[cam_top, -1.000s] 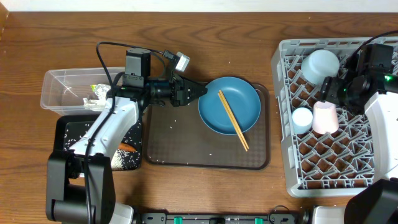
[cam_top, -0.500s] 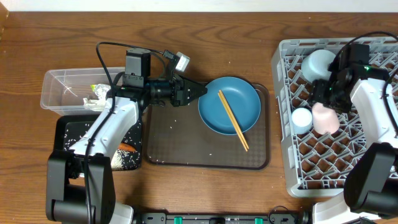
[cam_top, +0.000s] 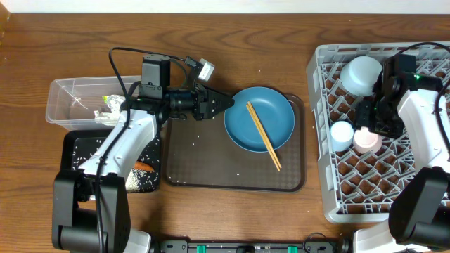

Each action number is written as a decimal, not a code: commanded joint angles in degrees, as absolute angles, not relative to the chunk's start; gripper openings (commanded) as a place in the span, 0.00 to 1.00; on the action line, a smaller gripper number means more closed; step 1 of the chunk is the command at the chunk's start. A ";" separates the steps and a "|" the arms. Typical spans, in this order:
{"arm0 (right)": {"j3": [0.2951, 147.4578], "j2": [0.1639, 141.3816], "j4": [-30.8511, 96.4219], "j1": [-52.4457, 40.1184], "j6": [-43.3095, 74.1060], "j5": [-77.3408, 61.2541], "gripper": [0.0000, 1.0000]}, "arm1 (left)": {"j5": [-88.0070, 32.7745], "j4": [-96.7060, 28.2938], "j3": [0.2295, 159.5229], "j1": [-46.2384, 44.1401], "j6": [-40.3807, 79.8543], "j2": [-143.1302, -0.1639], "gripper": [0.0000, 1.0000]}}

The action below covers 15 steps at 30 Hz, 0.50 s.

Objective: Sort waste into correct bins and load items into the dishwasher rack
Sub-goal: 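Lower the pink cup upside down beside the light-blue cup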

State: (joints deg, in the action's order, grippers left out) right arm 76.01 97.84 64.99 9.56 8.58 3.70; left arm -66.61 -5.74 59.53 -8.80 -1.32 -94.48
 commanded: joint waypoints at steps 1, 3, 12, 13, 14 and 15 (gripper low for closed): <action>75.99 96.95 67.13 9.45 9.87 3.20 0.67 | -66.32 -5.76 59.20 -8.93 -1.48 -94.35 0.36; 75.99 96.97 69.21 9.45 10.98 3.18 0.70 | -66.32 -5.76 59.20 -8.93 -1.48 -94.35 0.36; 75.96 96.97 70.06 9.91 13.10 2.96 0.70 | -66.35 -5.78 59.20 -8.93 -1.48 -94.35 0.36; 75.96 96.97 70.11 10.15 13.43 2.94 0.68 | -66.35 -5.78 59.20 -8.93 -1.48 -94.35 0.36; 75.96 96.97 70.28 10.35 13.74 2.98 0.66 | -66.35 -5.78 59.20 -8.93 -1.48 -94.35 0.36; 75.96 96.97 70.32 10.55 13.74 2.94 0.64 | -66.35 -5.78 59.20 -8.93 -1.48 -94.35 0.36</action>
State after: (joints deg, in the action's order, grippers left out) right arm 76.03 97.56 70.35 9.78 12.21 3.44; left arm -66.61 -5.76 59.53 -8.80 -1.32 -94.48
